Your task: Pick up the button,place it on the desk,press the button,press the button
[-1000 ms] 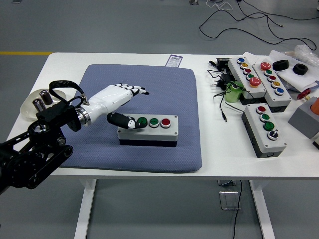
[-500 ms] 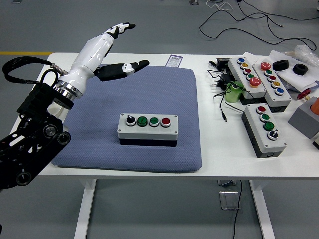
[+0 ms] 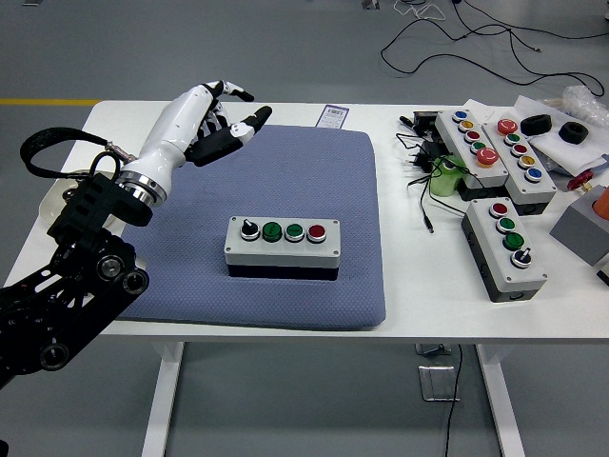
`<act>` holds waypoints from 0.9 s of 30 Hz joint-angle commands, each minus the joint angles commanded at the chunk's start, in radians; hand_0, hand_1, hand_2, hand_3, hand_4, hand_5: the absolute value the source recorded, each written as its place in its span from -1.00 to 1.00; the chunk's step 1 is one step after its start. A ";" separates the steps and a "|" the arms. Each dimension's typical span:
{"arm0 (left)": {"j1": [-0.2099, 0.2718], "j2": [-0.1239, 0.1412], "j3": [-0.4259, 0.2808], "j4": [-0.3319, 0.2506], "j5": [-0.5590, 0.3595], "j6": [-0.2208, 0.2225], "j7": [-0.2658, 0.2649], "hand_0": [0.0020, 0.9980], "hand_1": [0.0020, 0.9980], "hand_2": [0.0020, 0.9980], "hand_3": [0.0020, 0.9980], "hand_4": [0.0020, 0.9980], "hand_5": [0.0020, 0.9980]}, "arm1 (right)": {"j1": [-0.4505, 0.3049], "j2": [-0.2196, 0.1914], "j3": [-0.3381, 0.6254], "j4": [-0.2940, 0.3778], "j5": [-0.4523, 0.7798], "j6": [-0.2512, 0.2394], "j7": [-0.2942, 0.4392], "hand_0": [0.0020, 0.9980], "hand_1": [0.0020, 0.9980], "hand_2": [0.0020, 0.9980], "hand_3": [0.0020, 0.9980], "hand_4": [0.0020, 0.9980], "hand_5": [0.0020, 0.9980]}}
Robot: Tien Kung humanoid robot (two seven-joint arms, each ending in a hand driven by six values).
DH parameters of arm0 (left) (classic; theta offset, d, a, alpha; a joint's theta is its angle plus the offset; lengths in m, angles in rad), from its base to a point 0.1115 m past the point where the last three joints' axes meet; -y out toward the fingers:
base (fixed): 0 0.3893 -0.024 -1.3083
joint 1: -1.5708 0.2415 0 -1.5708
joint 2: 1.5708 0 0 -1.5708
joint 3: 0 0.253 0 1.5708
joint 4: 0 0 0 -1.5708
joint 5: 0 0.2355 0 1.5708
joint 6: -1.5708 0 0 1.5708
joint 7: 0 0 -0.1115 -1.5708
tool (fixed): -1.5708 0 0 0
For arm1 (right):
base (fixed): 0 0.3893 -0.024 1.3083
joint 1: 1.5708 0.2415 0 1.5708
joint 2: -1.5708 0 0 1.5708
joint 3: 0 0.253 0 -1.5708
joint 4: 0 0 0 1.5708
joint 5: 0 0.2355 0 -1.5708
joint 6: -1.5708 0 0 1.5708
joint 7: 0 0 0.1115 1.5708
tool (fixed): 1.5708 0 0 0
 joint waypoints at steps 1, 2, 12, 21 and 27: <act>0.000 -0.001 0.007 0.002 0.001 -0.024 0.015 -1.00 -1.00 -1.00 0.27 0.36 1.00 | 0.000 0.000 0.002 0.000 0.000 0.000 0.000 0.35 0.32 0.35 0.25 -0.38 -0.66; 0.001 -0.002 0.011 0.003 0.002 -0.038 0.023 -1.00 -1.00 -1.00 0.27 0.36 1.00 | 0.000 0.000 0.002 0.000 0.000 0.000 0.000 0.35 0.32 0.35 0.25 -0.38 -0.66; 0.005 0.000 0.118 -0.020 0.011 -0.163 0.079 -1.00 -1.00 -1.00 0.29 0.35 0.84 | -0.001 0.002 0.013 0.000 0.000 0.000 -0.001 0.35 0.32 0.35 0.25 -0.38 -0.66; 0.003 -0.003 0.168 -0.025 0.022 -0.164 0.080 -1.00 -1.00 -1.00 0.29 0.35 0.77 | -0.006 0.001 0.013 0.000 0.000 0.000 -0.001 0.35 0.32 0.35 0.25 -0.38 -0.66; 0.010 -0.003 0.189 -0.032 0.020 -0.169 0.082 -1.00 -1.00 -1.00 0.29 0.34 0.73 | -0.008 0.001 0.014 0.000 0.000 0.000 -0.001 0.35 0.32 0.35 0.25 -0.38 -0.66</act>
